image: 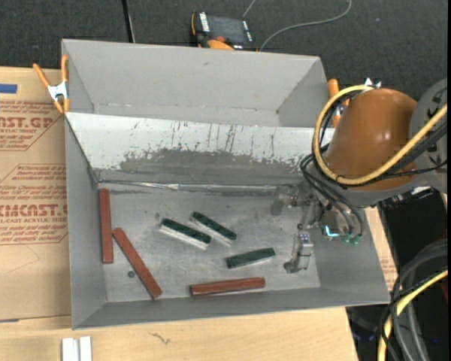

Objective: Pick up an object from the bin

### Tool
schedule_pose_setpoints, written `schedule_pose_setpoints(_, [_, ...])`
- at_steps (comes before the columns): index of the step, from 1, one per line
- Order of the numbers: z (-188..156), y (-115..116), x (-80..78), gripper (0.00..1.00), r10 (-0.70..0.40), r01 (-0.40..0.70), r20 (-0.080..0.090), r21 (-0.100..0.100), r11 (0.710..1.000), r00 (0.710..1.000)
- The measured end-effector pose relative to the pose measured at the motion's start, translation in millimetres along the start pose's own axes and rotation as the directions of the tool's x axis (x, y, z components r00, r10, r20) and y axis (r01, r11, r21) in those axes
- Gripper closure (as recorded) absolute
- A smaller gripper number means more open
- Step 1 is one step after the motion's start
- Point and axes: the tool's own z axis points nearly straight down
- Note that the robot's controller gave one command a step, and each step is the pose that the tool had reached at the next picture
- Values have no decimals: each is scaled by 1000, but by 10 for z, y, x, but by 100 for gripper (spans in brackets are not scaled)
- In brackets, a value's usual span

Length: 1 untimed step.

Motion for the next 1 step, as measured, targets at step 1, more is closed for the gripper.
schedule_pose_setpoints(1, [1377, 222, -397, 0, -192, 192, 4, 0, 981, 981])
